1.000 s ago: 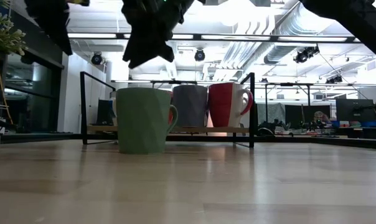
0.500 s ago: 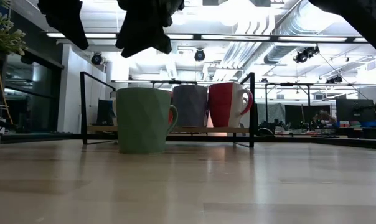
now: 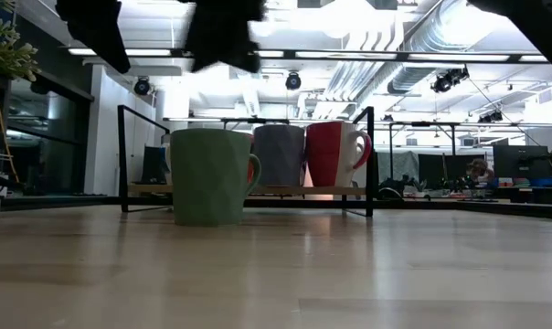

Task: Place coffee mugs
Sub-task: Put the yellow pattern mug on the shelf

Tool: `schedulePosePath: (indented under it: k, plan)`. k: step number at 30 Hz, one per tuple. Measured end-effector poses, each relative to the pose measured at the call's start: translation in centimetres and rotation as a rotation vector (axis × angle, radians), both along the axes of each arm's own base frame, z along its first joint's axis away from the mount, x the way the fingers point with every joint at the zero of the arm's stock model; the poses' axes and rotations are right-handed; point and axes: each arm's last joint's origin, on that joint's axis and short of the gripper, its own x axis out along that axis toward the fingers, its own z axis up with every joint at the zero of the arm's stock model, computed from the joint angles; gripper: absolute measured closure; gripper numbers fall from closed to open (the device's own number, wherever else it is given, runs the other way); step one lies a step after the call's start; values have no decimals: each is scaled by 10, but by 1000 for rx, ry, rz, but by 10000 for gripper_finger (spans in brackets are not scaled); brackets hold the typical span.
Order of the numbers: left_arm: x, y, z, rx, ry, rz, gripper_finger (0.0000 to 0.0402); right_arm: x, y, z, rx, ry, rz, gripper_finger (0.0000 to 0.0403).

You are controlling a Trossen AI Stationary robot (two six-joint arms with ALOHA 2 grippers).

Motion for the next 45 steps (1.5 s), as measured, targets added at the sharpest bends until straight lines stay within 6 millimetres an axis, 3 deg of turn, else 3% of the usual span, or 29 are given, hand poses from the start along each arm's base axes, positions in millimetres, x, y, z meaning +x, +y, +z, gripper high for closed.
schedulePosePath:
  k: [6,9,15,21,27,31,33,37,45]
  plan:
    - [0,0,0,0,0,1,293,-54,23,-9,-267,451,112,314]
    - [0,0,0,0,-2,1,293,-61,40,-8,-290,410,138,314]
    - [3,-1,0,-5,-23,1,293,-97,67,7,-405,418,155,314]
    - [5,-1,-1,-22,-33,33,293,-166,77,10,-519,414,38,314]
    - [8,-2,-1,-63,-84,95,293,-233,84,-3,-317,208,-170,314]
    - [14,-4,1,-142,-175,140,293,-256,85,-12,-180,75,-222,314]
    - [21,-10,5,-181,-194,5,293,-263,84,-19,-144,44,-228,314]
    - [39,-34,14,-282,-270,-302,293,-273,82,-36,-113,59,-269,314]
    - [82,-93,42,-350,-231,-501,293,-284,77,-64,-133,164,-300,314]
